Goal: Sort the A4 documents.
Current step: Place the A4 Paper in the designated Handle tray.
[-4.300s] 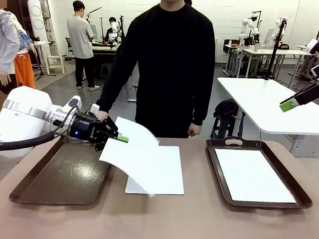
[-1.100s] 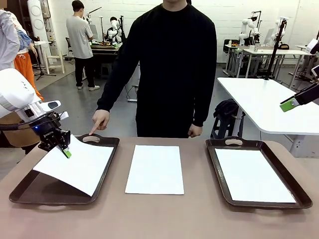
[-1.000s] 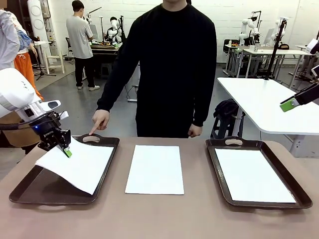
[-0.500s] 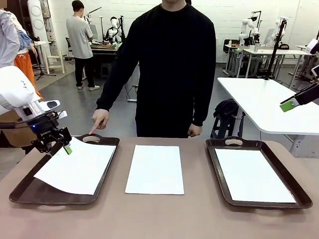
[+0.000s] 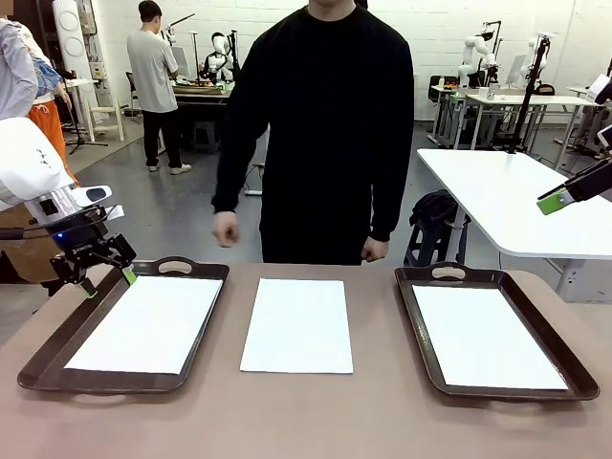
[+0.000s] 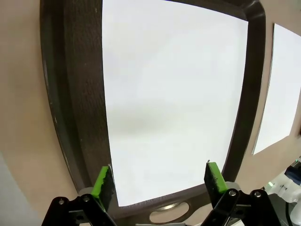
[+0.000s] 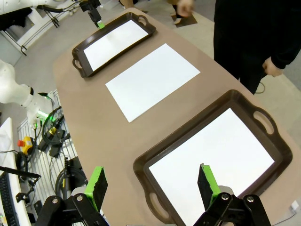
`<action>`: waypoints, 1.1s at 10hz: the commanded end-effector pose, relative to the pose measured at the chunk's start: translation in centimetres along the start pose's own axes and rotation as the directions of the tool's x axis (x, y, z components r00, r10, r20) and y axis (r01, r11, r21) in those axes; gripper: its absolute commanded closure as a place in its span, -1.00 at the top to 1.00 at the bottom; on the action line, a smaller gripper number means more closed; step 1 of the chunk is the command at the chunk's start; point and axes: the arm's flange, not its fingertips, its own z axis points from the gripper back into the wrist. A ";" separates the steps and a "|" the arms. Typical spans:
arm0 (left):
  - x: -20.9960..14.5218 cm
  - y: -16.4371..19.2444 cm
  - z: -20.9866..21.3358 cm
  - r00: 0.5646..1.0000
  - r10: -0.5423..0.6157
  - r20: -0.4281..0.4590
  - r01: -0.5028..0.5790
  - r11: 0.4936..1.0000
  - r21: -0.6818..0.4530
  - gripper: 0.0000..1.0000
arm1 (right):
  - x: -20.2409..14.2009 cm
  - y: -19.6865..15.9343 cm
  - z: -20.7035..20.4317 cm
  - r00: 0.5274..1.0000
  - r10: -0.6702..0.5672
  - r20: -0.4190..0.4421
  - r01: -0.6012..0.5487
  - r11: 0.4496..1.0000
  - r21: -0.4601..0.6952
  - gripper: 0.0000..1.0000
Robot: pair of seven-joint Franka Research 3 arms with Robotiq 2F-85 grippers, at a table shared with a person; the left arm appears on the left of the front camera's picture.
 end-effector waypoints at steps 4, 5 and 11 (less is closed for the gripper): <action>-0.2 0.1 0.2 1.000 0.011 0.010 -0.011 1.000 -0.004 1.00 | 0.0 0.0 -0.1 1.000 0.003 0.001 -0.003 1.000 0.004 1.00; -0.2 0.1 0.2 1.000 0.011 0.010 -0.011 1.000 -0.004 1.00 | 0.0 0.0 -0.1 1.000 0.003 0.001 -0.003 1.000 0.004 1.00; -0.2 0.1 0.2 1.000 0.011 0.010 -0.011 1.000 -0.004 1.00 | 0.0 0.0 -0.1 1.000 0.003 0.001 -0.003 1.000 0.004 1.00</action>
